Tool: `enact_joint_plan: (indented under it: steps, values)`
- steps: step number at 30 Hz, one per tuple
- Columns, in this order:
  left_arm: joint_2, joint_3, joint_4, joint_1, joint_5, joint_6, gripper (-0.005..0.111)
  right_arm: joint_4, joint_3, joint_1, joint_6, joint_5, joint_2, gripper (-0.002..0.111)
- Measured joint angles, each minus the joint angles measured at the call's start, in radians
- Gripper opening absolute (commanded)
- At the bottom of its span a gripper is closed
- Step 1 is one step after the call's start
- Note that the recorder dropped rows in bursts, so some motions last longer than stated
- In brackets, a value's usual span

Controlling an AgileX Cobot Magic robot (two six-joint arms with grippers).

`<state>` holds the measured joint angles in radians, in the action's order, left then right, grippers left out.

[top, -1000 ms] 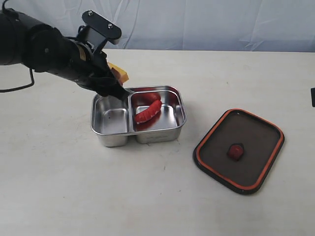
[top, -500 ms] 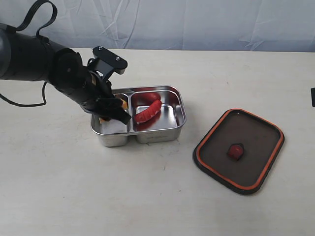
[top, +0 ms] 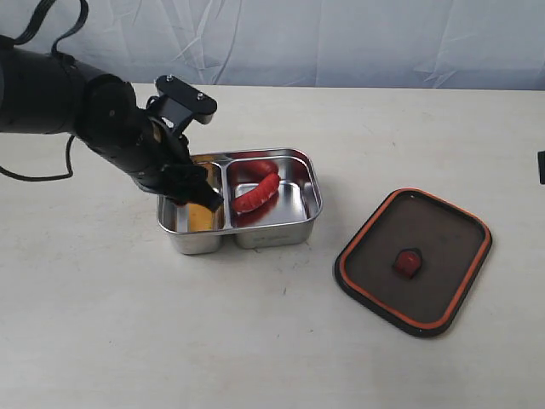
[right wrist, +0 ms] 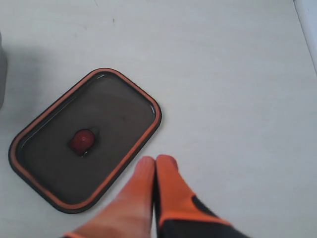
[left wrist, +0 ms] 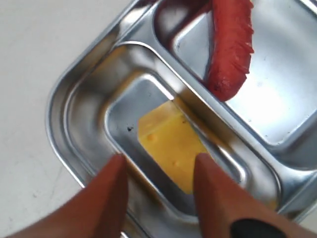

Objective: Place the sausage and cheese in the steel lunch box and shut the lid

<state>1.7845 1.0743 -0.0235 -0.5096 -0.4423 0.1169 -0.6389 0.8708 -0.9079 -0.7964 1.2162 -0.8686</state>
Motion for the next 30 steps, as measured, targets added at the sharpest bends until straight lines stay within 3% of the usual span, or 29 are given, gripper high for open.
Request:
enact_joint_plan:
  steps: [1, 2, 15, 21, 26, 28, 30]
  values:
    - [-0.016, 0.000, 0.000, 0.000, -0.005, 0.000, 0.004, 0.000, 0.000, 0.000, -0.010, 0.000, 0.000, 0.000]
    - [-0.038, 0.000, 0.000, 0.000, -0.010, -0.002, 0.001, 0.003, 0.000, 0.000, -0.019, 0.000, 0.000, 0.000]
    - [-0.343, -0.038, 0.000, 0.045, -0.123, -0.090, 0.000, 0.003, 0.000, 0.031, -0.057, 0.000, -0.079, 0.000]
    - [-0.490, -0.114, 0.000, 0.050, -0.126, -0.106, 0.000, -0.001, 0.053, 0.264, 0.059, -0.081, -0.158, 0.000]
    - [-0.590, -0.166, 0.005, 0.050, -0.129, -0.108, 0.000, 0.218, 0.116, 0.533, 0.362, -0.200, -0.330, 0.001]
    - [-0.622, -0.183, 0.013, 0.050, -0.138, -0.108, 0.000, 0.345, 0.138, 0.632, 0.511, -0.220, -0.431, 0.006]
    - [-0.647, -0.199, 0.023, 0.050, -0.145, -0.108, 0.000, 0.443, 0.158, 0.700, 0.630, -0.233, -0.527, 0.018]
